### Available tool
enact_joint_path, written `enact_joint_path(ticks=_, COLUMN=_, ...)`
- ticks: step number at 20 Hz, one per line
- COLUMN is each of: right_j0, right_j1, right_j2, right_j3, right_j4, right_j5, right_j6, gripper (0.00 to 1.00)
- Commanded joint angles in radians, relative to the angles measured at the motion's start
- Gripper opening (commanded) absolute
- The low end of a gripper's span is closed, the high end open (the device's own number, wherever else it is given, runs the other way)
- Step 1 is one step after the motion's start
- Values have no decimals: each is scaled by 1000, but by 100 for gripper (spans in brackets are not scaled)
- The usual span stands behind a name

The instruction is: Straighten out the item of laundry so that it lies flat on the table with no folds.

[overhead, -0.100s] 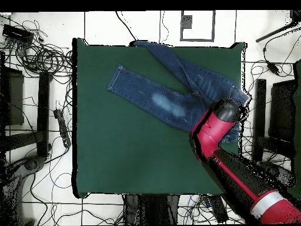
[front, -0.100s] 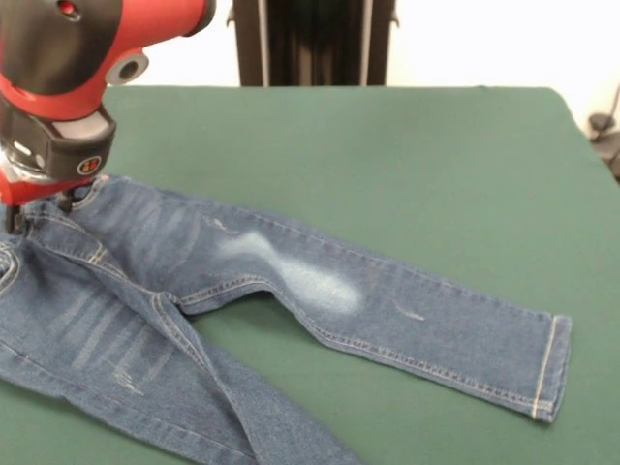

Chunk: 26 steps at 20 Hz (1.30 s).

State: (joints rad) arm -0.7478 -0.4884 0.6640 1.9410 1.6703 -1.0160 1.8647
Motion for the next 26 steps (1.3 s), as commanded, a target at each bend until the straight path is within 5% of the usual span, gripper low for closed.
enact_joint_path(ticks=1, right_j0=62, right_j1=45, right_j2=24, right_j3=-41, right_j4=104, right_j5=-15, right_j6=-297, gripper=100)
enact_joint_path(ticks=14, right_j0=91, right_j1=-28, right_j2=257, right_j3=-111, right_j4=411, right_j5=-150, right_j6=-352, gripper=100)
enact_joint_path(ticks=26, right_j0=111, right_j1=-23, right_j2=314, right_j3=-159, right_j4=417, right_j5=-215, right_j6=-334, gripper=100)
